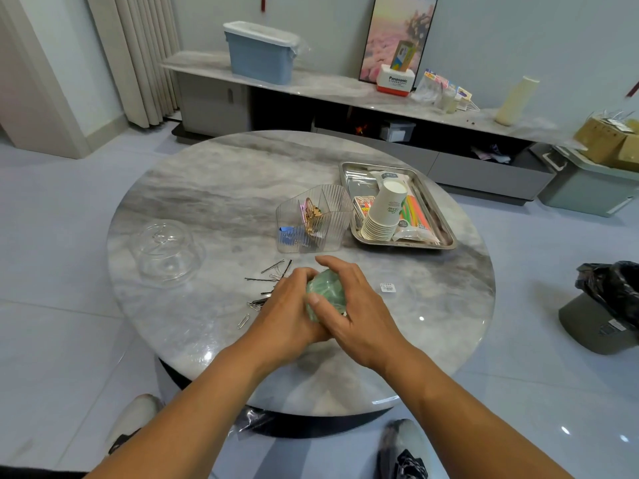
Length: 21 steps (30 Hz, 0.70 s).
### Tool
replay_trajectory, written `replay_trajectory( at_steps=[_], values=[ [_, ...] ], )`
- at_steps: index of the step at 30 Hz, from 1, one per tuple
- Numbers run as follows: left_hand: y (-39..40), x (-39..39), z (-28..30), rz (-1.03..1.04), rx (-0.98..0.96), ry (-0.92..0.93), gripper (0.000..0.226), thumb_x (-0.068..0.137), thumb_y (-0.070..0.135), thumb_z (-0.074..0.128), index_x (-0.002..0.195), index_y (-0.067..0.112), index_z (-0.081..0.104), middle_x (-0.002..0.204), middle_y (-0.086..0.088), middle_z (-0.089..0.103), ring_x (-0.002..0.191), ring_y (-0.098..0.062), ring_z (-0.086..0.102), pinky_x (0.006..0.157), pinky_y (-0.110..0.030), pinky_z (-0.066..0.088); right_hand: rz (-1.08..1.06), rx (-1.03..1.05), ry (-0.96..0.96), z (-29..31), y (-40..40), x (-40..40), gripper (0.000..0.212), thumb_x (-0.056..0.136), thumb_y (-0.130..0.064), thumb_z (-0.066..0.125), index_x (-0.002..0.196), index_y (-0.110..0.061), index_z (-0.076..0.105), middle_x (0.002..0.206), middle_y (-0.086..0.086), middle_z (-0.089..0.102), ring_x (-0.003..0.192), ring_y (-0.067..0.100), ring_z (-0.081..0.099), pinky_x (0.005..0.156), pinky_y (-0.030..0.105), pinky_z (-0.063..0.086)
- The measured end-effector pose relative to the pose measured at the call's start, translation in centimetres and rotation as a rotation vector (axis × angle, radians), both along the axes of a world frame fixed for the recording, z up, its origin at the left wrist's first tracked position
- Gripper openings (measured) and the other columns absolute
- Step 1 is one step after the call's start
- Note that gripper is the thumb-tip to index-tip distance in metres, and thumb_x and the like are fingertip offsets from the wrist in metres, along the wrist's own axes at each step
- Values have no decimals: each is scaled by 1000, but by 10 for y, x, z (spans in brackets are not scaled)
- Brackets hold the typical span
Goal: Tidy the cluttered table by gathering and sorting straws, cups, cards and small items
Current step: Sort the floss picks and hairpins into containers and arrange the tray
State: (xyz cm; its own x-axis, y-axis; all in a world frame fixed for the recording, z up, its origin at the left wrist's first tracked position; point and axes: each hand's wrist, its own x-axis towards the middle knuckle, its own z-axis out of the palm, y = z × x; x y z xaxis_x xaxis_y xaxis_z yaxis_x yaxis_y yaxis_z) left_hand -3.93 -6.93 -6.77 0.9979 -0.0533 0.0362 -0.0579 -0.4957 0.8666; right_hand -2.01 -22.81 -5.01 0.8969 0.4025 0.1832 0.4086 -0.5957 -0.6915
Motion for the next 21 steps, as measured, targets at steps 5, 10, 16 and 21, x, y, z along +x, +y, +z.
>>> replay_trajectory(
  at_steps=[5, 10, 16, 21],
  values=[
    [1, 0, -3, 17, 100, -85, 41, 69, 41, 76, 93, 49, 43, 101, 28, 44, 102, 7, 40, 69, -19, 39, 39, -51, -8, 2, 2, -3, 56, 93, -67, 48, 143, -52, 29, 130, -16, 41, 107, 5, 53, 91, 31, 50],
    [3, 0, -10, 8, 137, -94, 45, 67, 45, 75, 100, 44, 44, 105, 24, 42, 103, -1, 39, 74, -16, 37, 118, -94, 72, 7, 1, 4, 52, 87, -58, 58, 133, -47, 37, 129, -17, 43, 110, 7, 55, 95, 32, 49],
    [9, 4, 1, -8, -247, 20, 90, 45, 48, 94, 123, 41, 50, 124, 14, 53, 110, -2, 59, 84, -21, 54, -35, 236, 192, 3, -5, 5, 37, 87, -39, 65, 120, -41, 47, 114, -6, 63, 99, 4, 65, 81, 26, 56],
    [14, 1, 14, -106, -963, 397, 62, 87, 68, 63, 134, 29, 56, 121, -11, 67, 96, -24, 68, 76, -39, 58, -63, 334, 124, 9, -7, 2, 39, 87, -44, 62, 123, -40, 47, 111, -12, 61, 93, 3, 65, 73, 11, 48]
  ],
)
